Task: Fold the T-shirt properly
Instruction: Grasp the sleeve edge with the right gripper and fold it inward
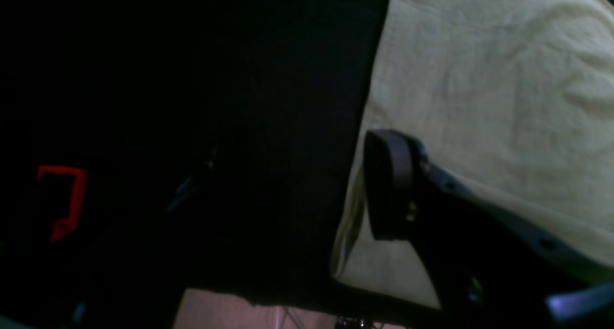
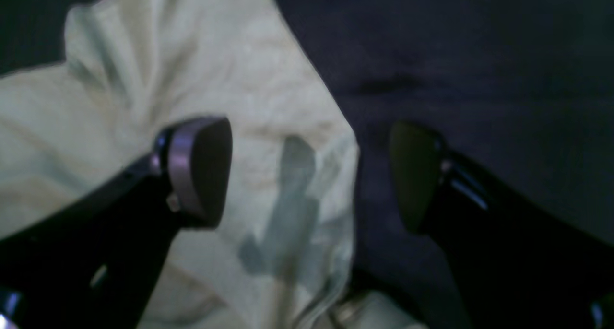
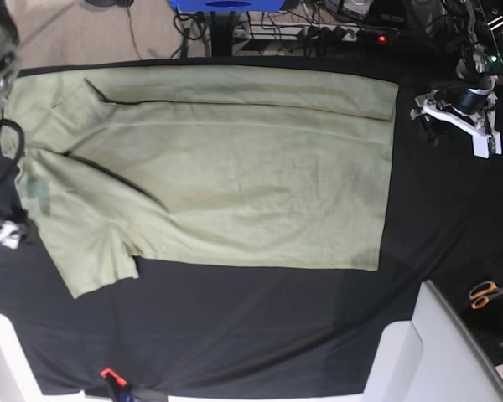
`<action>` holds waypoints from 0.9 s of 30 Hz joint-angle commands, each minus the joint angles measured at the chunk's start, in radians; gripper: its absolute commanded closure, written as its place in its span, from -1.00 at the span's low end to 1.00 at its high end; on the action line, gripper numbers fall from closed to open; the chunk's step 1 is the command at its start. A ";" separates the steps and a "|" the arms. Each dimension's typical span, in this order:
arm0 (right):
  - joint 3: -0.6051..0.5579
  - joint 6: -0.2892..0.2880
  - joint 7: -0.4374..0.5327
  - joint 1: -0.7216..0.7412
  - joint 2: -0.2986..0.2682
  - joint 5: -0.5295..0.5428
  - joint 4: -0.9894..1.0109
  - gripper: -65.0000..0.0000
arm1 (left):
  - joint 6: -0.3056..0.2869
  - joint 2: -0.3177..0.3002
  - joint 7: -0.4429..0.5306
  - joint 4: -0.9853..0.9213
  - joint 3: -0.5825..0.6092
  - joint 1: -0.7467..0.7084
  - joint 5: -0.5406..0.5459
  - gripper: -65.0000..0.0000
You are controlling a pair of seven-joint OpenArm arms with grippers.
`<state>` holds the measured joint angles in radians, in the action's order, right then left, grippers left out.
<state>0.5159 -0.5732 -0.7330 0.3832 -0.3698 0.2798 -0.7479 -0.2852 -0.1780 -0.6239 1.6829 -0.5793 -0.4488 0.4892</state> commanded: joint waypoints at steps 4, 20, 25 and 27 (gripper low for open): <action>-0.032 -0.006 0.152 0.118 -0.031 -0.089 0.227 -0.46 | -0.001 -0.015 0.020 0.016 -0.009 -0.006 0.007 -0.07; -0.038 -0.006 0.316 0.144 -0.019 -0.205 0.373 -0.19 | -0.001 -0.015 0.020 0.015 -0.009 0.000 0.004 -0.07; -0.040 -0.006 0.344 0.144 -0.019 -0.207 0.368 0.43 | -0.001 -0.015 0.020 0.015 -0.003 0.014 0.001 -0.08; -0.040 -0.006 0.347 0.144 -0.019 -0.207 0.368 0.56 | -0.001 -0.015 0.017 0.003 -0.003 0.029 -0.001 -0.08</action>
<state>0.4767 -0.5728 -0.4068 0.5003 -0.3687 0.0662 -0.3660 -0.2852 -0.1802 -0.6262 1.6745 -0.5777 -0.4232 0.4786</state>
